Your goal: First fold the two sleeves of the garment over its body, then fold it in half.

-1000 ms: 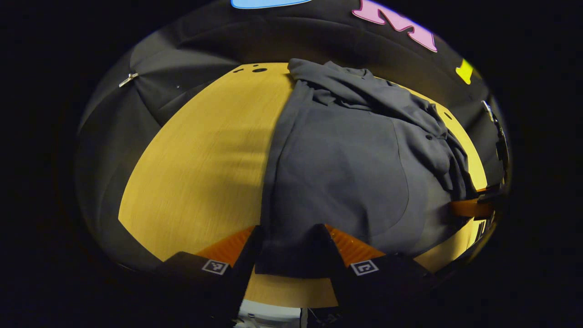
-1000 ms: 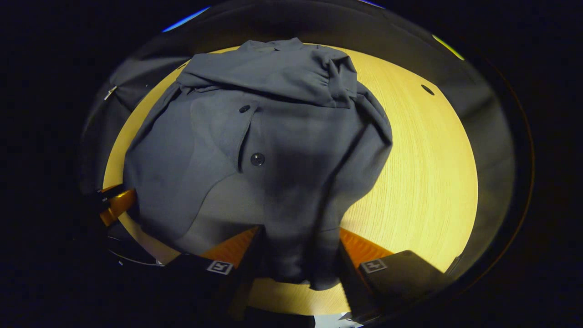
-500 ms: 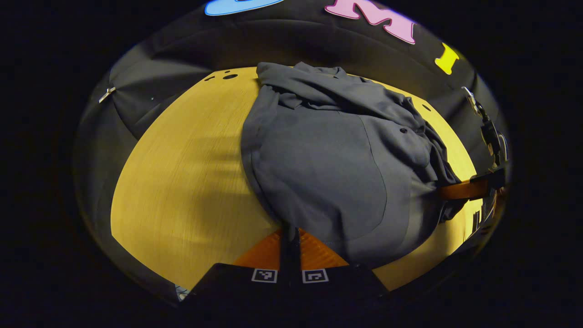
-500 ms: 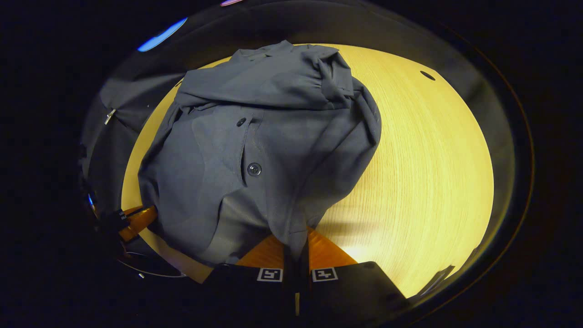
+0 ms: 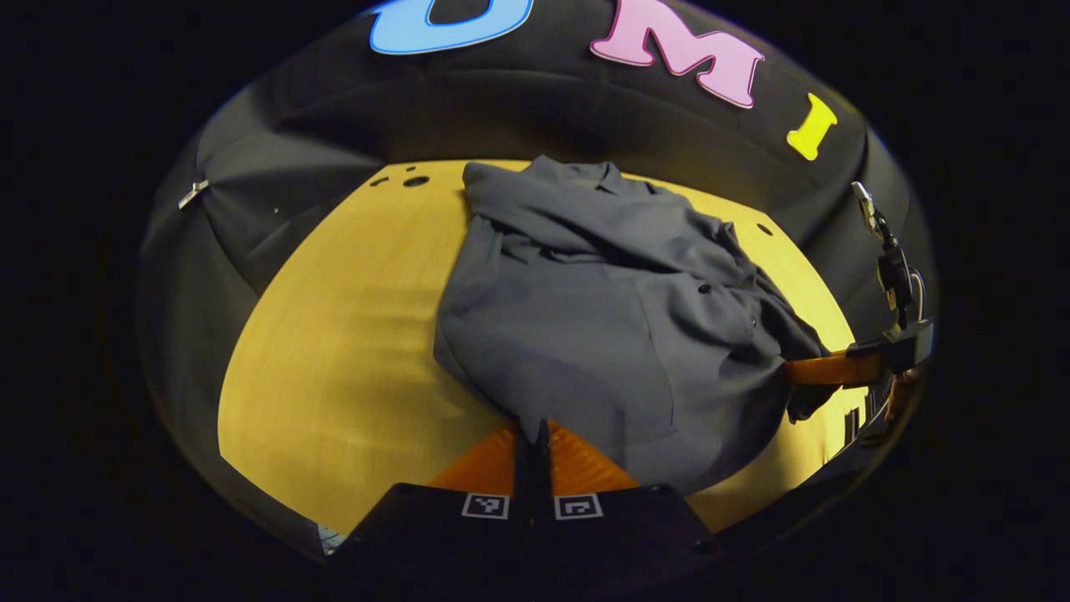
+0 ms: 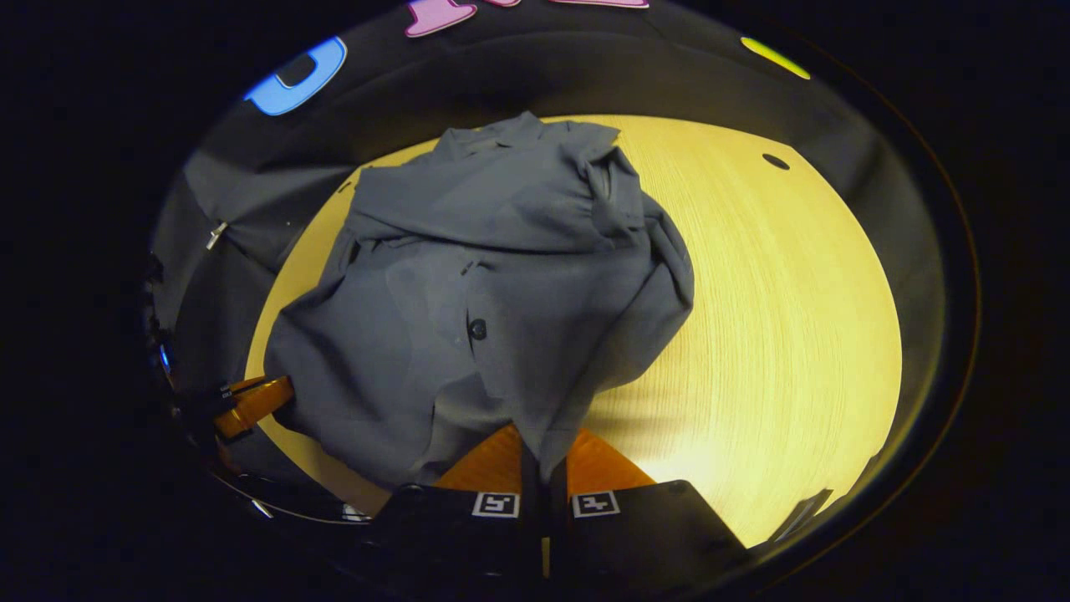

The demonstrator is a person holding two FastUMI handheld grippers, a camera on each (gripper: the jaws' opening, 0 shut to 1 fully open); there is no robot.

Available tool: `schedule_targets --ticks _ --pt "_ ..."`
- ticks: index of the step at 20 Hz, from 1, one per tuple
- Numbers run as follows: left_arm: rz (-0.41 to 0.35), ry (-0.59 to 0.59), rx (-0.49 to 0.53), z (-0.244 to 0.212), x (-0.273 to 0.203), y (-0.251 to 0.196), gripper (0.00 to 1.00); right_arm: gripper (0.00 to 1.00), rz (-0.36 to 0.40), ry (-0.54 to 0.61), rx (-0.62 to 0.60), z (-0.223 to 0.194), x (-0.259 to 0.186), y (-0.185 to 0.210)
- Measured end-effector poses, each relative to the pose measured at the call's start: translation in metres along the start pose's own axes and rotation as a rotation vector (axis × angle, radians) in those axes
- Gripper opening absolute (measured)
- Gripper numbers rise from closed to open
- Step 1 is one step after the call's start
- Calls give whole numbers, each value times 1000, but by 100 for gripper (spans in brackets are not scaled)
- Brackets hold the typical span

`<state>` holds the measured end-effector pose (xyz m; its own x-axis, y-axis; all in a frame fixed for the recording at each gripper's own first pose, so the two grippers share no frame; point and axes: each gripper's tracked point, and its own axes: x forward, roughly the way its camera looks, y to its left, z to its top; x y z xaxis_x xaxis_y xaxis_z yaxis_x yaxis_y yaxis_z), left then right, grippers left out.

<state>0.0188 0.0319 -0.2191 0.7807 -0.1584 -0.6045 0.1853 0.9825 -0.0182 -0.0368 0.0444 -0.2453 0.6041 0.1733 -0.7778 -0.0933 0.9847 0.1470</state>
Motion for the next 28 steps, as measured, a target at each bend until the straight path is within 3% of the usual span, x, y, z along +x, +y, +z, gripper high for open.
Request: schedule_targets --ticks 5,17,28 --pt "-22 -84 -38 47 -10 -4 6 8 5 -84 -11 34 -9 4" --pt "9 -269 -16 153 -9 17 5 8 22 -248 -22 140 -15 11" --pt "-3 -369 -9 258 49 27 5 8 2 -345 -105 233 21 11"
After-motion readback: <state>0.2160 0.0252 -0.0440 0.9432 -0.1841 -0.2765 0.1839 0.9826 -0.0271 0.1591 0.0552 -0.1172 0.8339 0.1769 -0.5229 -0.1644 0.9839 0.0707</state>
